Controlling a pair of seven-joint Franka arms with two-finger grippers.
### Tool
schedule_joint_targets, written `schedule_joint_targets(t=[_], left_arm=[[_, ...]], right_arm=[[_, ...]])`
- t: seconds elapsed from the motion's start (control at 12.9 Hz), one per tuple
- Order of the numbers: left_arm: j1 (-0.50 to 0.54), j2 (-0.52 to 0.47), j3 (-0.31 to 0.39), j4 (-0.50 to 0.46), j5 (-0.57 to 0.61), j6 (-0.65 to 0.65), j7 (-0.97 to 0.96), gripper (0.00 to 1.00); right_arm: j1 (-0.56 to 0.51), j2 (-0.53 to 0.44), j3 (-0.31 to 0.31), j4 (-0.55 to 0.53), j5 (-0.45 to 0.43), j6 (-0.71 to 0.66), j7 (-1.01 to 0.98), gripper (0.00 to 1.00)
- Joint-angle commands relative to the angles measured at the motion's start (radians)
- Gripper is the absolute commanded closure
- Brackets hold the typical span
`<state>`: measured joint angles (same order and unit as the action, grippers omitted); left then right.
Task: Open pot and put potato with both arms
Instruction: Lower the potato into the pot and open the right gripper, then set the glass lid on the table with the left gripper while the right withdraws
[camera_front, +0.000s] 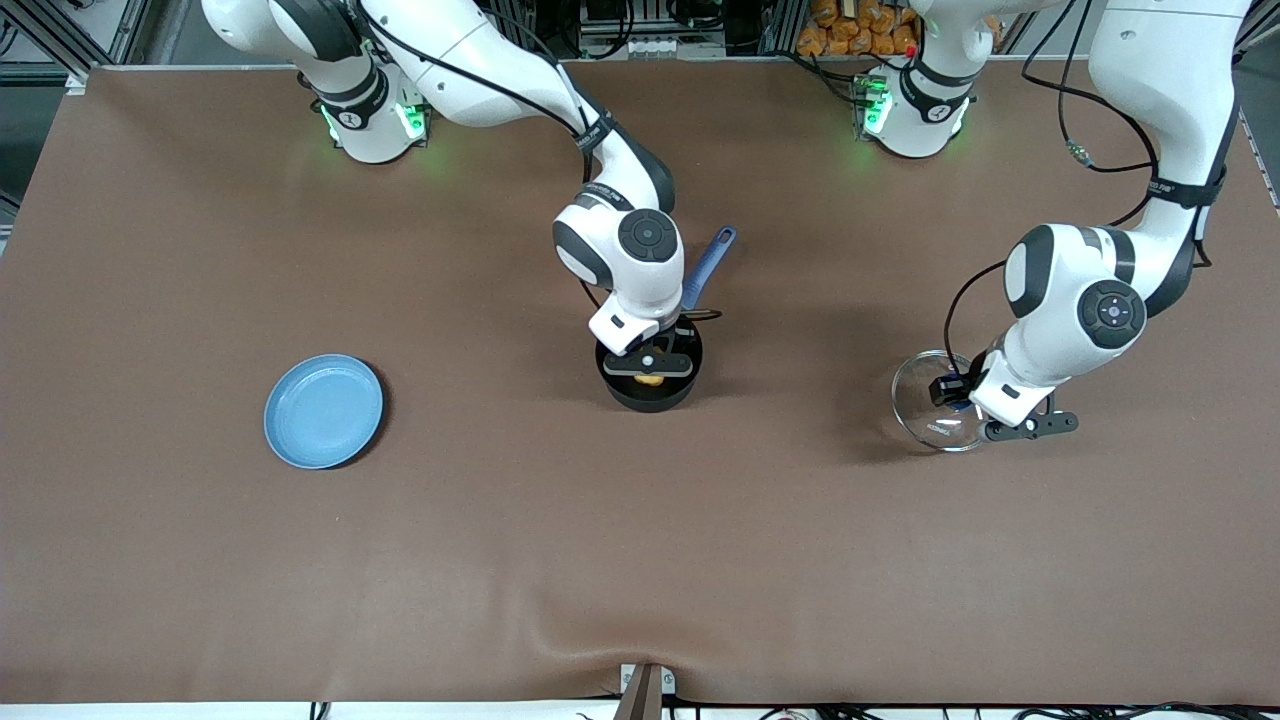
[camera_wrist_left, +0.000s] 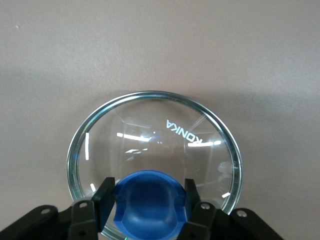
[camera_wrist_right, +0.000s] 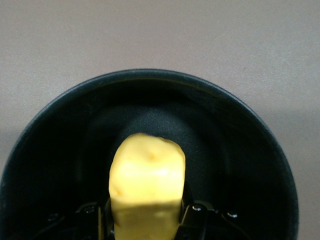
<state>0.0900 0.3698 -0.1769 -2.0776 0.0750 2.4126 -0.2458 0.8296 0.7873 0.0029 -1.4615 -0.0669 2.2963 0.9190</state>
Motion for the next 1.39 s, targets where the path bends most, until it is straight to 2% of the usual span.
schedule_joint_targets(t=[0.0, 0.08, 0.15, 0.39, 0.54, 0.77, 0.85, 0.93, 1.08, 1.31], left_arm=[[0.011, 0.004, -0.004, -0.01, -0.004, 0.034, 0.034, 1.0], [0.011, 0.011, -0.003, -0.01, -0.003, 0.034, 0.037, 1.0], [0.011, 0.015, -0.003, -0.009, -0.001, 0.034, 0.037, 1.0], [0.01, 0.029, -0.001, -0.009, 0.0, 0.046, 0.039, 1.0], [0.01, 0.034, 0.0, -0.007, 0.002, 0.049, 0.037, 1.0], [0.01, 0.052, 0.002, 0.001, 0.02, 0.051, 0.037, 1.0], [0.01, 0.055, 0.002, 0.002, 0.022, 0.051, 0.036, 0.8], [0.01, 0.054, 0.004, 0.004, 0.02, 0.051, 0.034, 0.01], [0.01, 0.046, 0.004, 0.007, 0.02, 0.049, 0.033, 0.0], [0.019, -0.041, 0.004, 0.033, 0.02, 0.01, 0.034, 0.0]], right_arm=[[0.002, 0.012, -0.007, 0.026, -0.022, -0.006, 0.026, 0.31], [0.002, 0.012, -0.007, 0.026, -0.022, -0.006, 0.026, 0.2], [0.002, 0.012, -0.007, 0.026, -0.022, -0.006, 0.026, 0.19], [0.0, 0.009, -0.007, 0.027, -0.02, -0.008, 0.02, 0.2], [-0.013, -0.011, -0.011, 0.03, -0.017, -0.024, 0.012, 0.28], [-0.047, -0.098, -0.004, 0.035, 0.002, -0.176, -0.032, 0.28], [-0.064, -0.15, -0.003, 0.035, 0.007, -0.219, -0.051, 0.28], [-0.07, -0.202, -0.003, 0.035, 0.044, -0.266, -0.064, 0.28], [-0.118, -0.322, -0.006, 0.035, 0.117, -0.383, -0.162, 0.28], [-0.213, -0.503, -0.012, 0.035, 0.124, -0.599, -0.262, 0.28]])
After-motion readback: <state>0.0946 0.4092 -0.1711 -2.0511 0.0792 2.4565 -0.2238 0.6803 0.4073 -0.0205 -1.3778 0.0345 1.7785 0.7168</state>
